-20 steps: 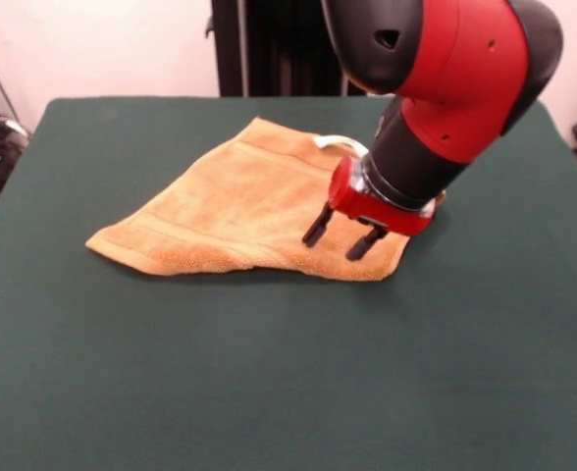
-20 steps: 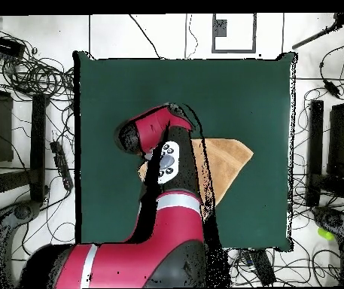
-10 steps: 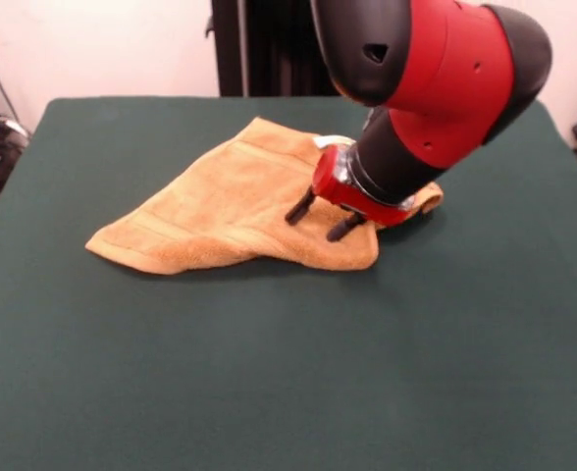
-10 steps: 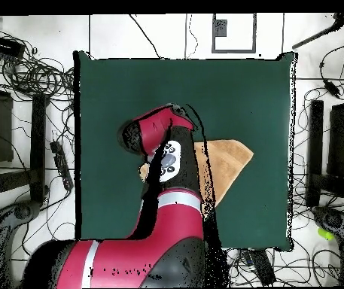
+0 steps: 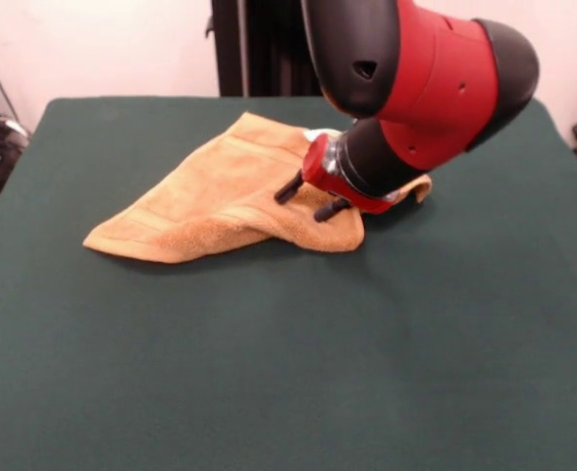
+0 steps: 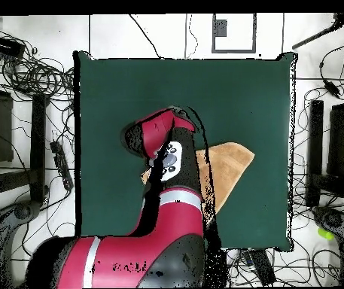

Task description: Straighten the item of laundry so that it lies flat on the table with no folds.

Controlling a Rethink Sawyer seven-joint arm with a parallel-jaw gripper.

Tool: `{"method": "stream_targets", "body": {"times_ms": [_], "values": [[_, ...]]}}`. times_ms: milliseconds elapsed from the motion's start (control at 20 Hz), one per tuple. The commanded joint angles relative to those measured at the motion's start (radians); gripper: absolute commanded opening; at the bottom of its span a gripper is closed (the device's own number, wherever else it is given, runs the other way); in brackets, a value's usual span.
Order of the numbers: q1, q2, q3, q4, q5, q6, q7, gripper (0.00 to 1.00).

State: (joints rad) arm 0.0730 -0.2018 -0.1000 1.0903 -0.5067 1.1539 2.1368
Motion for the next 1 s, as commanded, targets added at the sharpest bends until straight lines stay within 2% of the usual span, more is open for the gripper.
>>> {"method": "stream_targets", "body": {"times_ms": [50, 450, 650, 800, 1000], "values": [[-0.019, 0.031, -0.011, 0.084, -0.005, 0.102, 0.002, 1.0], [-0.028, 0.078, -0.026, 0.033, -0.007, 0.103, 0.015, 1.0], [-0.021, 0.055, -0.036, 0.077, -0.013, 0.104, 0.002, 1.0], [-0.024, 0.037, -0.037, 0.098, -0.026, 0.14, -0.067, 1.0], [-0.016, -0.007, -0.049, 0.159, -0.025, 0.136, -0.06, 1.0]]}}
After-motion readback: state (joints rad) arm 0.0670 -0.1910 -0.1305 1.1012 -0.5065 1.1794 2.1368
